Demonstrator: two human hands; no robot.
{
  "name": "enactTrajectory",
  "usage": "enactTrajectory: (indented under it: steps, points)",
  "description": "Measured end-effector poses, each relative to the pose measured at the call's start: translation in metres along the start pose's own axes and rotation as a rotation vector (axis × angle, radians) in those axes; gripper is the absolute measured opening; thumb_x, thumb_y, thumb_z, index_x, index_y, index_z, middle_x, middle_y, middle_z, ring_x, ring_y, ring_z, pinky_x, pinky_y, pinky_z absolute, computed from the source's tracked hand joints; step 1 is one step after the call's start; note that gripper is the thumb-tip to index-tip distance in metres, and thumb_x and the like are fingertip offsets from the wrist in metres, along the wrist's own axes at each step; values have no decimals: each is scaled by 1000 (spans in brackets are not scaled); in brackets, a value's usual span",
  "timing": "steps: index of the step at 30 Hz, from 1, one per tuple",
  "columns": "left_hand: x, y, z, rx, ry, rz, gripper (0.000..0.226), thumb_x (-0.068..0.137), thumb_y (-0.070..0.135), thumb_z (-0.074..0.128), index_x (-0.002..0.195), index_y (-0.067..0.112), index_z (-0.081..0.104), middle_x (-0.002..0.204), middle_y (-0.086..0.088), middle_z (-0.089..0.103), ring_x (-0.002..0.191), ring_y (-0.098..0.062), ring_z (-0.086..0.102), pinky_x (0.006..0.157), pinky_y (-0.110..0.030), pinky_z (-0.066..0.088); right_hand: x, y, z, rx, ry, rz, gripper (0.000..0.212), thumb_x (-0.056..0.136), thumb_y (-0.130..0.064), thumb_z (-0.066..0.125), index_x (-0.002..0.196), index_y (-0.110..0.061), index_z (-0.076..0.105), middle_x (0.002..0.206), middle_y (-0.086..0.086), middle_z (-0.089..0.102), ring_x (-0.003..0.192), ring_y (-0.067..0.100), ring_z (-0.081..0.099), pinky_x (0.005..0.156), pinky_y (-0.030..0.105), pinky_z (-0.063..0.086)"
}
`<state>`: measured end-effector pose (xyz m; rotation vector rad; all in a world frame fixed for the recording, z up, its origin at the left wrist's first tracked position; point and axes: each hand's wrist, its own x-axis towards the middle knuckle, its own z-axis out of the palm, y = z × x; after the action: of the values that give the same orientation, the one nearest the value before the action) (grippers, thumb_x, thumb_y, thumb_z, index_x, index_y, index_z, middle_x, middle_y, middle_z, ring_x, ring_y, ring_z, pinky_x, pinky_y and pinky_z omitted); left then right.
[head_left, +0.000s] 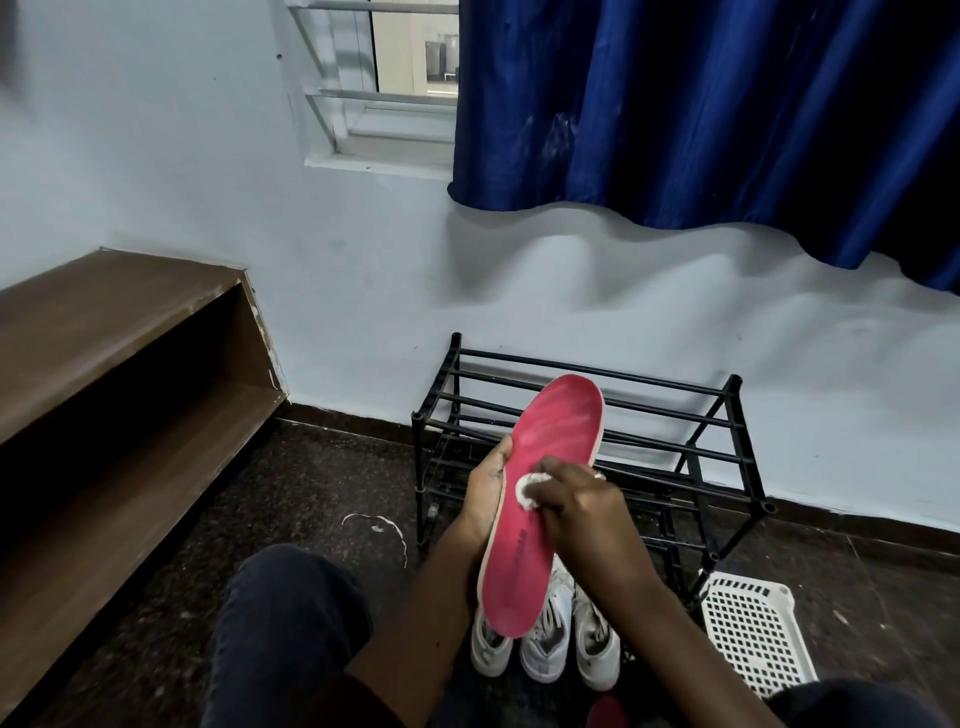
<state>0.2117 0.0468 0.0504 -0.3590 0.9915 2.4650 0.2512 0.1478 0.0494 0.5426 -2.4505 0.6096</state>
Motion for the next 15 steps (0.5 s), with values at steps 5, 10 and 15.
enactTrajectory:
  steps: [5,10,15]
  points:
    - [-2,1,5,23,-15,-13,73,102,28,24,50,3,69,48,-6,62,41,-12,61,40,-15,46,12,-1,1,-167,22,103,16,56,1,58,62,-9,70,85,12,70,64,30,64,49,21,45]
    - [-2,7,3,39,26,44,72,102,30,25,54,4,72,54,-9,66,46,-16,65,42,-19,50,-8,-22,0,2,52,82,24,65,-6,48,57,-14,69,74,1,69,57,22,62,56,21,41]
    - [-7,9,5,51,27,-4,60,98,43,27,86,1,67,67,-16,69,53,-27,66,52,-29,55,-22,-30,-2,0,13,57,15,57,-1,61,59,-14,68,81,2,70,62,21,63,56,24,44]
